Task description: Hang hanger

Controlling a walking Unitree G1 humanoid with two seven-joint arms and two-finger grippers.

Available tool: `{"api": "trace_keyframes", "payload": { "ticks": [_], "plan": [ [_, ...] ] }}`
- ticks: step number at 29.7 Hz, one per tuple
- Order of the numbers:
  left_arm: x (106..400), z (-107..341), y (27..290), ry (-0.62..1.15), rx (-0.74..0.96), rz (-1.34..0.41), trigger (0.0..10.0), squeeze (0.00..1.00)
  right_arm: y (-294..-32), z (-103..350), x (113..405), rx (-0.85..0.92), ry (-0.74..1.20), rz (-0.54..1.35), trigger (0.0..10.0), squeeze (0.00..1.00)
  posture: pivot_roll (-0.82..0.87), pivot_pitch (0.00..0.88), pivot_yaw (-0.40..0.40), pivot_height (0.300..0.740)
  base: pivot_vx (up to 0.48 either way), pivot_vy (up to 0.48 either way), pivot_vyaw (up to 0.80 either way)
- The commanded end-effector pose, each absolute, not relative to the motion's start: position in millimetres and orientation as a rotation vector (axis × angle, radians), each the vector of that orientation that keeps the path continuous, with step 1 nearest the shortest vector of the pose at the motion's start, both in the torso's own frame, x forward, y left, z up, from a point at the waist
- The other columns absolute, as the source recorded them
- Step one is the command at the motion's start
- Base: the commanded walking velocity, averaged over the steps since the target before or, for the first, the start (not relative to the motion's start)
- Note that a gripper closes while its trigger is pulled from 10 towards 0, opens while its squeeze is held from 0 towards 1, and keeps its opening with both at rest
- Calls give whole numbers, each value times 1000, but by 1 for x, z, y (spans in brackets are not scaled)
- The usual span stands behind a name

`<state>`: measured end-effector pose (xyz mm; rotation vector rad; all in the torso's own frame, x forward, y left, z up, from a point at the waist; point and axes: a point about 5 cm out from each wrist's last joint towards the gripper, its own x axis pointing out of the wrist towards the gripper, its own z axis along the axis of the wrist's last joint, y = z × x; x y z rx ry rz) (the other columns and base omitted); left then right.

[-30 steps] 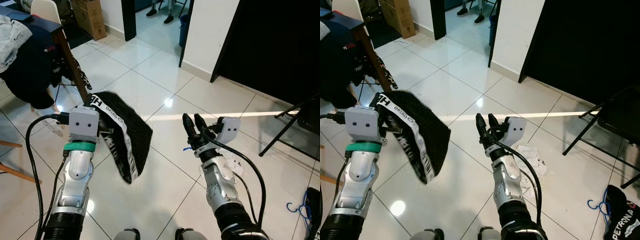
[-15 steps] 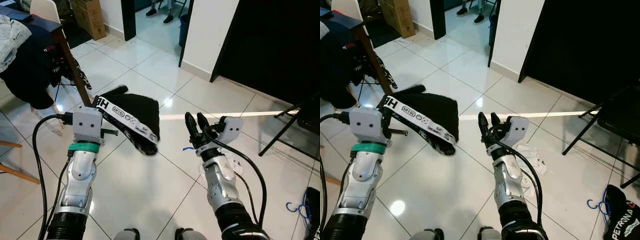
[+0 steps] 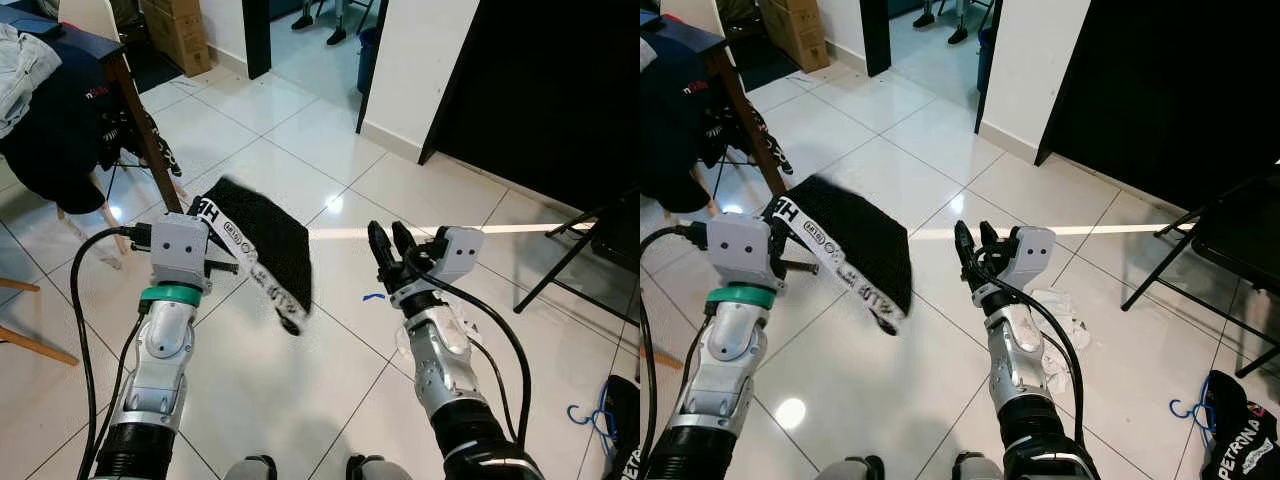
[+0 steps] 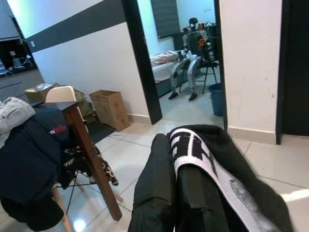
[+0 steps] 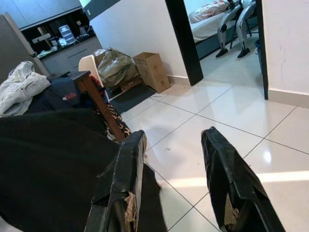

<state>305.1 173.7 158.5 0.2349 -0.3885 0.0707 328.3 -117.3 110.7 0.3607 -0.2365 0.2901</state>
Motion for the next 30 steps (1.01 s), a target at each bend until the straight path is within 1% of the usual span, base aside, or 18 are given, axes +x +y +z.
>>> {"api": "trace_keyframes", "payload": {
  "ticks": [1, 30],
  "plan": [
    [305, 154, 172, -366, 232, 56, 10000, 0, -119, 106, 328, 361, -211, 281, 10000, 0, 50, 62, -11, 740, 255, 0, 0],
    [304, 152, 175, -355, 224, 51, 10000, 0, -118, 102, 327, 377, -186, 279, 10000, 0, 60, 47, -10, 740, 353, 0, 0]
  ]
}}
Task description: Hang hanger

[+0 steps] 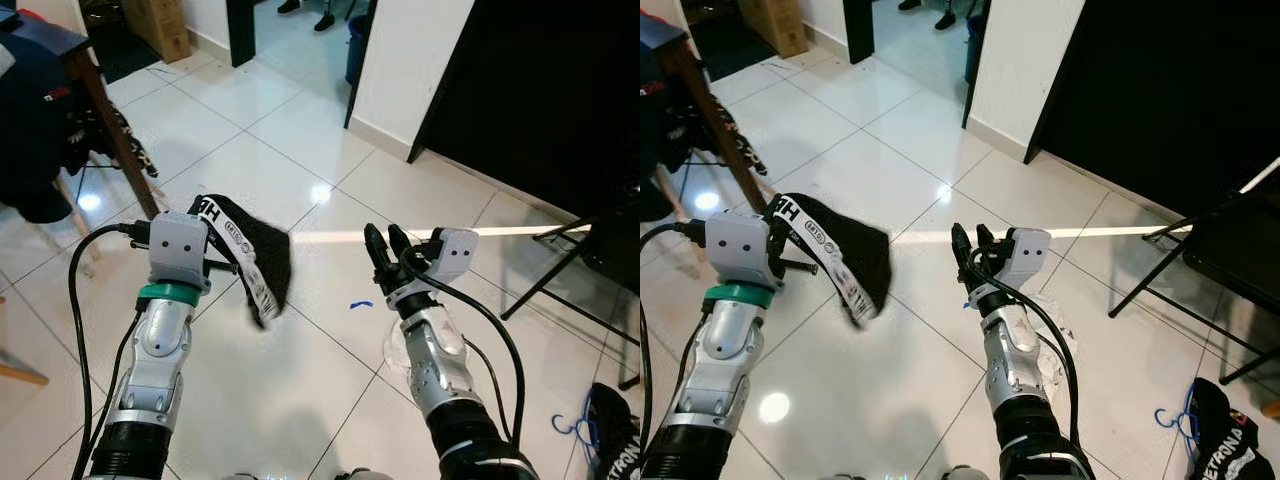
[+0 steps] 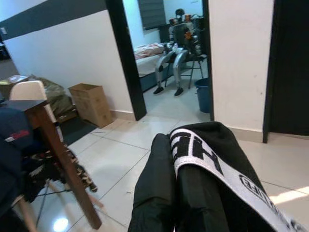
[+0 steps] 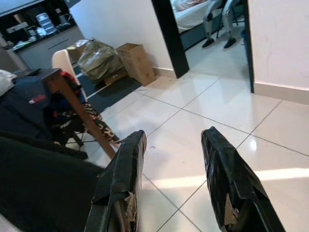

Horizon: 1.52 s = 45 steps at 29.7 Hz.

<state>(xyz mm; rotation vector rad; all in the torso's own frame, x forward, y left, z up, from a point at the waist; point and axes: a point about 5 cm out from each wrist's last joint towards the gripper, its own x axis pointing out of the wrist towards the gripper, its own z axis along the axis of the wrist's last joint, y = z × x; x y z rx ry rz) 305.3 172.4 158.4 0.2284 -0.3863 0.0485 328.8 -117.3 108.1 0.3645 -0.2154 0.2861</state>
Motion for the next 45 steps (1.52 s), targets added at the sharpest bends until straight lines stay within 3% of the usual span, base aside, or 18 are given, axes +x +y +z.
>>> {"api": "trace_keyframes", "payload": {
  "ticks": [1, 16, 32, 45],
  "plan": [
    [304, 152, 174, -354, 225, 50, 10000, 0, -118, 101, 327, 378, -185, 279, 10000, 0, 60, 47, -10, 740, 0, 0, 0],
    [307, 150, 167, -330, 229, -7, 10000, 0, -125, 103, 329, 409, -197, 241, 10000, 0, 66, 35, 7, 740, 0, 0, 0],
    [311, 140, 176, -237, 183, 47, 10000, 0, -123, 106, 334, 423, -182, 268, 10000, 0, 58, 36, 8, 740, 0, 0, 0],
    [309, 126, 175, -160, 169, 63, 10000, 0, -120, 99, 331, 328, -131, 299, 10000, 0, 45, 49, 10, 740, 0, -100, 0]
  ]
}}
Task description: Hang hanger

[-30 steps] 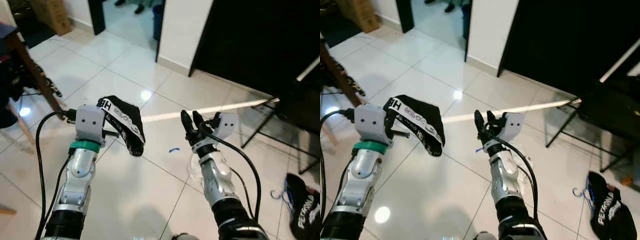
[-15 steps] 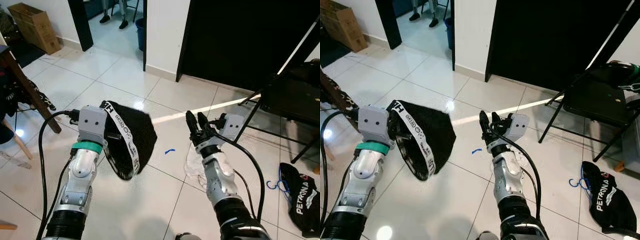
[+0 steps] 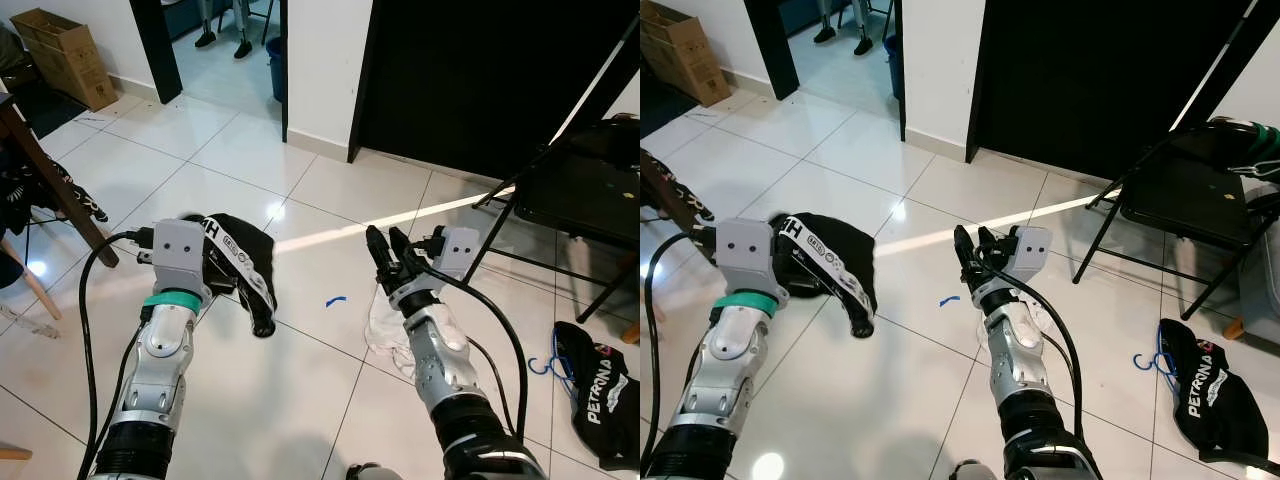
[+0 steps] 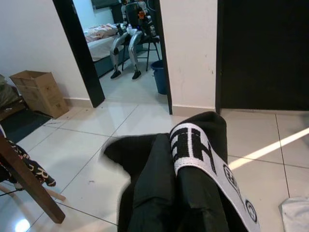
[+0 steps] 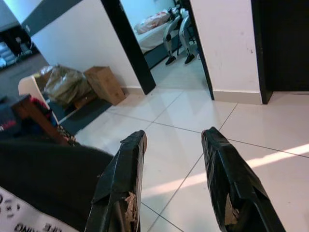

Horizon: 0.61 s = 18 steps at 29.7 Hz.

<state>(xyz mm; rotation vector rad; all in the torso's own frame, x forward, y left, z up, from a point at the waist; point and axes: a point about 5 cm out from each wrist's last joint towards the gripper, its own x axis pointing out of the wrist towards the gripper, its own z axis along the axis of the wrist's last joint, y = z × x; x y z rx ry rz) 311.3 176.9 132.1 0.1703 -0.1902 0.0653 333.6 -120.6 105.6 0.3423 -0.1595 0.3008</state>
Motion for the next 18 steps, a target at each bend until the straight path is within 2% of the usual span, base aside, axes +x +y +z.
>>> {"api": "trace_keyframes", "payload": {
  "ticks": [1, 10, 12, 18],
  "plan": [
    [310, 126, 174, -159, 170, 60, 10000, 0, -119, 98, 331, 330, -128, 299, 10000, 0, 45, 49, 10, 740, 0, -480, 800],
    [310, 127, 175, -155, 172, 74, 10000, 0, -118, 97, 329, 326, -120, 308, 10000, 0, 45, 59, 8, 740, 0, -469, 800],
    [310, 127, 176, -157, 166, 79, 10000, 0, -118, 97, 329, 326, -121, 309, 10000, 0, 45, 60, 7, 740, 0, 0, 800],
    [309, 127, 179, -162, 144, 106, 10000, 0, -120, 97, 329, 342, -123, 300, 10000, 0, 45, 62, 1, 740, 0, 0, 0]
  ]
}}
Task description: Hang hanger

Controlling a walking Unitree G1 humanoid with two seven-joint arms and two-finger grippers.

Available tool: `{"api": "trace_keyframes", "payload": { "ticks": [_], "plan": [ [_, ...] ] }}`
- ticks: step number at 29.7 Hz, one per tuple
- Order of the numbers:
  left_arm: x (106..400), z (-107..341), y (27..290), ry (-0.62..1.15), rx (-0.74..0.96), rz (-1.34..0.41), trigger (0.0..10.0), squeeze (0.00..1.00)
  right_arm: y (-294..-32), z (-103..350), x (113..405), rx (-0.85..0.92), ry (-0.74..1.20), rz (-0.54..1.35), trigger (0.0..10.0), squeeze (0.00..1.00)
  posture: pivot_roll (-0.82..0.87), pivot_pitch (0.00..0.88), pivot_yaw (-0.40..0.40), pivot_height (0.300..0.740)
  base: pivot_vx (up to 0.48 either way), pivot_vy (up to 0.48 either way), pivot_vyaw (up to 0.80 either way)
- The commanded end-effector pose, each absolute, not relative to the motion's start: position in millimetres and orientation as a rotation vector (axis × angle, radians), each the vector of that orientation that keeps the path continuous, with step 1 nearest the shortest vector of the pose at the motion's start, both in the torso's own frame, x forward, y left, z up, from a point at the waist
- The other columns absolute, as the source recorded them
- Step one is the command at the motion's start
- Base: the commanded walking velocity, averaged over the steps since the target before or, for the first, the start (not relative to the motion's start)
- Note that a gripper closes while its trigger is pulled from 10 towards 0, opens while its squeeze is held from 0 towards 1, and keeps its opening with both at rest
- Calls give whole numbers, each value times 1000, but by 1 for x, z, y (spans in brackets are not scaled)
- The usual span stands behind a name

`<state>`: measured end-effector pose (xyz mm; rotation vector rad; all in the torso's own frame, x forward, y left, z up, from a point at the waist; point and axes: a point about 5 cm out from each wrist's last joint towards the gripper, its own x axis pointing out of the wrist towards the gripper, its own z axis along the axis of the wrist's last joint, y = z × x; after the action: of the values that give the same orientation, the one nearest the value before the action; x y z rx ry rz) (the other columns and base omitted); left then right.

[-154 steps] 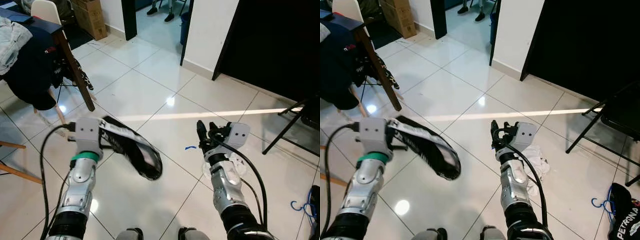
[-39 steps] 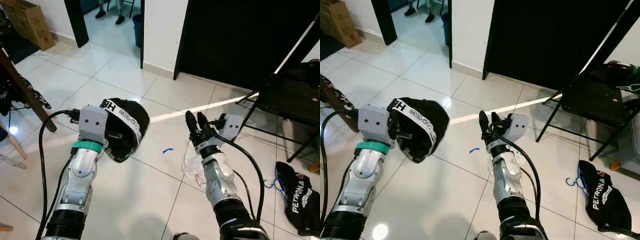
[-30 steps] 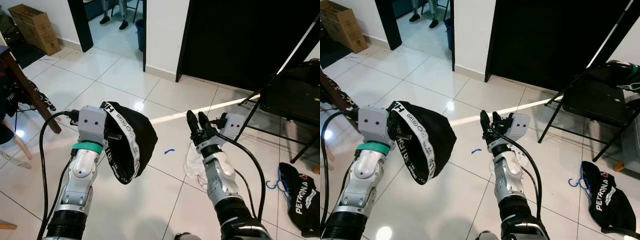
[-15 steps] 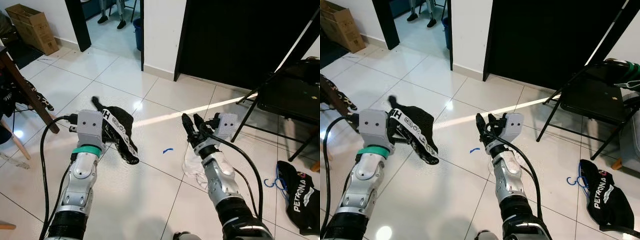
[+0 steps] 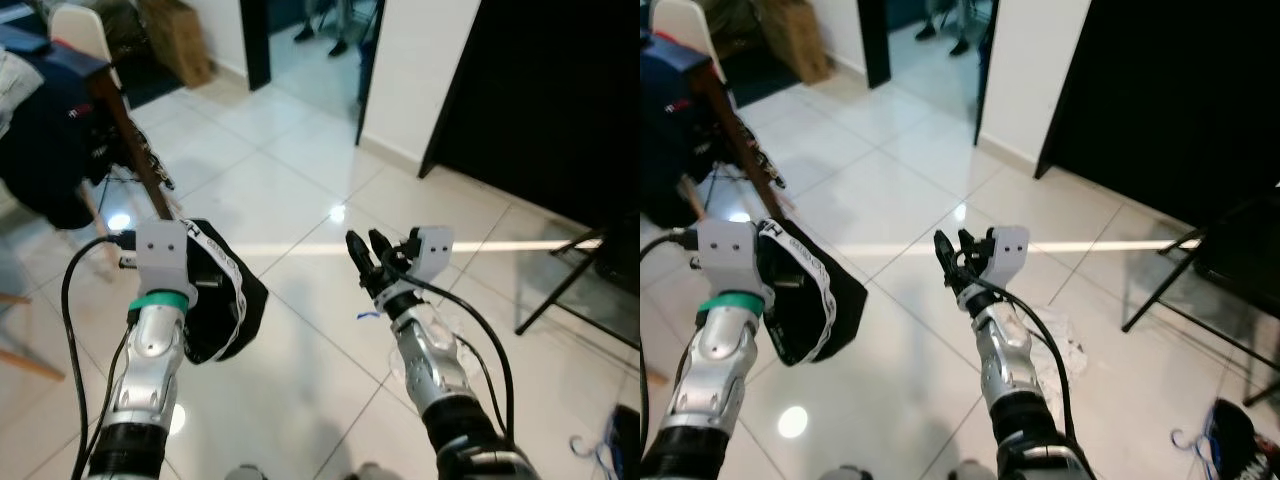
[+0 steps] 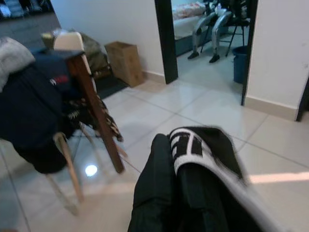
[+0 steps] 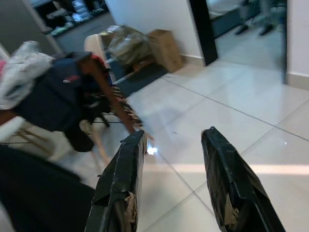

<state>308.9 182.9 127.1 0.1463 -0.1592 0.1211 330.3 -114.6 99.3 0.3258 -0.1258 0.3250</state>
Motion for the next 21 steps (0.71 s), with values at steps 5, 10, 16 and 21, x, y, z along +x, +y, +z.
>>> {"api": "trace_keyframes", "payload": {
  "ticks": [5, 10, 16, 21],
  "plan": [
    [308, 127, 180, -161, 144, 107, 10000, 0, -120, 98, 329, 340, -127, 302, 10000, 0, 43, 63, 0, 740, 0, 0, 0],
    [307, 127, 180, -161, 143, 107, 10000, 0, -120, 98, 329, 336, -130, 304, 10000, 0, 42, 60, -1, 740, 0, 0, 0],
    [308, 125, 180, -149, 144, 110, 10000, 0, -120, 98, 329, 338, -126, 308, 10000, 0, 43, 52, -7, 740, 0, 0, 0],
    [308, 126, 179, -150, 154, 108, 10000, 0, -119, 98, 329, 337, -120, 316, 10000, 0, 46, 46, -12, 740, 0, 0, 0]
  ]
}}
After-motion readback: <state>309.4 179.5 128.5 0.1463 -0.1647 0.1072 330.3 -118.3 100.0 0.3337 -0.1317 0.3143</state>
